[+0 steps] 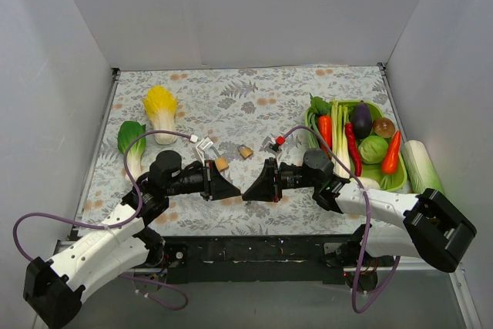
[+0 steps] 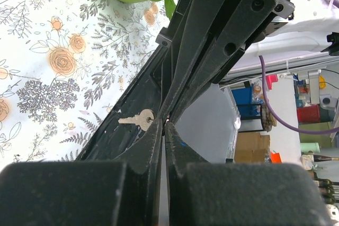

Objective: Unlock with the key
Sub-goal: Adjust the key.

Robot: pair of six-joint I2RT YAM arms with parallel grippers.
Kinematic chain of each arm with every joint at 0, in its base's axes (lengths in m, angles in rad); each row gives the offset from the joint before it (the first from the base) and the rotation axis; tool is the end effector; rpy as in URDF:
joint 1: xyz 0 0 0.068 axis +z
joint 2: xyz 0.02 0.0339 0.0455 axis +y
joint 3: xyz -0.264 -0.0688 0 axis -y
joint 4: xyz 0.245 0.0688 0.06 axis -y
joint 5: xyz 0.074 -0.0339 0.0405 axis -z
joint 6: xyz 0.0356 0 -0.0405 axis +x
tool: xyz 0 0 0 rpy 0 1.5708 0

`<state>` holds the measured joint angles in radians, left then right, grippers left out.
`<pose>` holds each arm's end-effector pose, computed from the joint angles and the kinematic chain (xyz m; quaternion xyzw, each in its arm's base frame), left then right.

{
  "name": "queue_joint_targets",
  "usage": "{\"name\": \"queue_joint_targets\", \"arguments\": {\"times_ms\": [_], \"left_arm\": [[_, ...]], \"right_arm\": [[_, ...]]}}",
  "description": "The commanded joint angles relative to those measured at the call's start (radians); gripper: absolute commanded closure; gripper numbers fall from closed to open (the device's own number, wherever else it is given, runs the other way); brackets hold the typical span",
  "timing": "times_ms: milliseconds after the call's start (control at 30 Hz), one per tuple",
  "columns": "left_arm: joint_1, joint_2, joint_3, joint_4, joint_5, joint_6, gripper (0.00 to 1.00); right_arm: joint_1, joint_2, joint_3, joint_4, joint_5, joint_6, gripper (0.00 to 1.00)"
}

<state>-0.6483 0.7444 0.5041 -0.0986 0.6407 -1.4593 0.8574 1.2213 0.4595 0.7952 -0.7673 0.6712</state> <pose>0.1265 -0.1225 0.2582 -0.1384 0.7836 -0.6037 0.0476 0.1435 0.2036 0.2392 -0.3278 0.6169 0.6491 0.3011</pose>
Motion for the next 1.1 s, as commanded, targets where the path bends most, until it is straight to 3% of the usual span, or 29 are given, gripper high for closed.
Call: {"name": "queue_joint_targets", "arguments": {"times_ms": [0,200,367,467,500,633,733,833,967,1067], "left_arm": [[0.013,-0.013,0.04,-0.003,-0.059,0.022,1.0],[0.013,-0.033,0.037,-0.019,-0.107,0.025,1.0],[0.012,-0.03,0.053,-0.059,-0.231,0.033,1.0],[0.015,-0.002,0.071,-0.127,-0.364,0.019,0.5],[0.015,0.003,0.076,-0.144,-0.399,0.011,0.25],[0.013,0.024,0.089,-0.202,-0.613,-0.076,0.02],[0.019,0.075,0.114,-0.292,-0.803,-0.186,0.02],[0.032,0.124,0.123,-0.335,-0.86,-0.274,0.02],[0.038,0.176,0.134,-0.325,-0.88,-0.28,0.02],[0.038,0.323,0.215,-0.453,-0.986,-0.328,0.02]], "right_arm": [[-0.004,-0.026,-0.03,0.004,-0.053,-0.005,0.94],[-0.006,-0.026,-0.033,0.009,-0.056,-0.005,0.99],[-0.006,-0.028,-0.041,-0.002,-0.033,-0.005,0.99],[-0.008,-0.034,-0.039,-0.039,0.017,-0.018,0.99],[-0.012,-0.039,-0.038,-0.056,0.029,-0.022,0.99],[-0.044,-0.058,-0.077,-0.051,0.089,-0.01,0.99],[-0.077,-0.092,-0.093,-0.101,0.135,-0.033,0.99],[-0.077,-0.149,-0.067,-0.256,0.203,-0.139,0.99],[-0.078,-0.238,-0.05,-0.388,0.279,-0.231,0.99],[-0.078,-0.293,-0.048,-0.442,0.335,-0.263,0.99]]}}
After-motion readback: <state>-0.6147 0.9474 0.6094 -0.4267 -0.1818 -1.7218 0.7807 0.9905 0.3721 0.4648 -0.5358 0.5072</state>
